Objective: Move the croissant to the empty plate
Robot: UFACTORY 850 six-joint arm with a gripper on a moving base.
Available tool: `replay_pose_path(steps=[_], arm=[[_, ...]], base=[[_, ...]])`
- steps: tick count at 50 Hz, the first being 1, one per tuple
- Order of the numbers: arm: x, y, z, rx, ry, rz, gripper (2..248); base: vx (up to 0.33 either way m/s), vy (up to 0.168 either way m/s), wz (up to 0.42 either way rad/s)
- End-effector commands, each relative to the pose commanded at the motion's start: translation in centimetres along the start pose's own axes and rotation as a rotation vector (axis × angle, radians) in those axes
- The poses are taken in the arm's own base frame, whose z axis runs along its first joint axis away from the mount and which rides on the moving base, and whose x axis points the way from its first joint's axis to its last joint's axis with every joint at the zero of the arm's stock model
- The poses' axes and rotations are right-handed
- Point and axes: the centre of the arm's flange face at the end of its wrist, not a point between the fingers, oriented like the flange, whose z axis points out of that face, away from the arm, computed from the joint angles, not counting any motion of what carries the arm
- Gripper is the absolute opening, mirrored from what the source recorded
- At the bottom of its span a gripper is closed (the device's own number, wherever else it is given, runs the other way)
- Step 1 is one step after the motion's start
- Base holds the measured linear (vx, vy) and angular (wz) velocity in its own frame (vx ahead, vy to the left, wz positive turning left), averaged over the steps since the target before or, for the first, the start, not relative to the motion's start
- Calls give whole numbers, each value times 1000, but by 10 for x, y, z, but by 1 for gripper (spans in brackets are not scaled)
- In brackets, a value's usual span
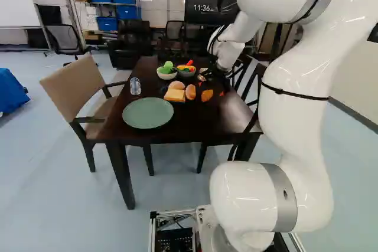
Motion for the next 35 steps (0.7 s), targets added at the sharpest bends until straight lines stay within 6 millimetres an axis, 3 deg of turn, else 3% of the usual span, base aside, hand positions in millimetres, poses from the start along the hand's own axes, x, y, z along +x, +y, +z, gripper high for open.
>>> replay_pose_path(steps=[35], arm=[[0,1,0,0,0,1,247]], base=[[0,0,0]])
